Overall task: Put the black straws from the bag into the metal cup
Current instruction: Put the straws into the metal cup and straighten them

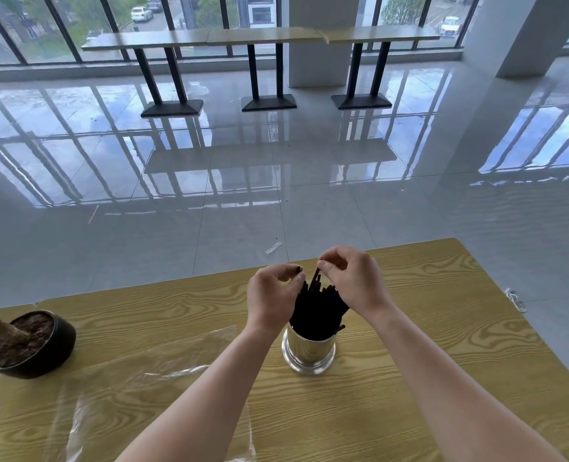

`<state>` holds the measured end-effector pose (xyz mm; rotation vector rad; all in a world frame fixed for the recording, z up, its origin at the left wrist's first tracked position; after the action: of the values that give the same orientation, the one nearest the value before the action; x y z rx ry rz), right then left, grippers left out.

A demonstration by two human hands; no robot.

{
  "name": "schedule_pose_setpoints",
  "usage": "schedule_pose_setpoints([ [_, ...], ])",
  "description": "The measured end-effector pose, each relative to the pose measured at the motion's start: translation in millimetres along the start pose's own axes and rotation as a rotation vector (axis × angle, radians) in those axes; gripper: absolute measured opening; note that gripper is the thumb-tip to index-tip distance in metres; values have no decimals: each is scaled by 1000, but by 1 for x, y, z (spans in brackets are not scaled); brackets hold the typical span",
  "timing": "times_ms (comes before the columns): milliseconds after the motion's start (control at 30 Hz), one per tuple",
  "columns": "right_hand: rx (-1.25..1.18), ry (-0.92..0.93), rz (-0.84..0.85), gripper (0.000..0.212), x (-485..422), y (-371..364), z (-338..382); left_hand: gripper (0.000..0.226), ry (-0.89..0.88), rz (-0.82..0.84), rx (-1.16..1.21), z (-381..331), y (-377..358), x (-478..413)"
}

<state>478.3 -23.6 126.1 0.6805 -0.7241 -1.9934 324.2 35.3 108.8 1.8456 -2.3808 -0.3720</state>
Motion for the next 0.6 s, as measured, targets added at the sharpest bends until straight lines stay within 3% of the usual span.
schedule_pose_setpoints([
  [200, -28, 133, 4, 7, -5, 10, 26, 6, -96, 103, 59, -18, 5, -6],
  [433, -34, 127, 45, 7, -9, 11, 28, 1, -143, 117, -21, -20, 10, -8],
  [600, 332, 78, 238, 19, -4, -3, 1, 5, -120, 27, -5, -12, 19, -8],
])
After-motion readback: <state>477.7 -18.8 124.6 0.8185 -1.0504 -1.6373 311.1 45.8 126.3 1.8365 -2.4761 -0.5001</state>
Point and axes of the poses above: each hand's wrist, its own x-axis away from the middle knuckle, its own y-axis out of the back of the hand, z = x × y, the point moved 1 cm from there along -x, towards the middle knuckle, and after that the axes turned 8 degrees about x, right-handed, at the moved point
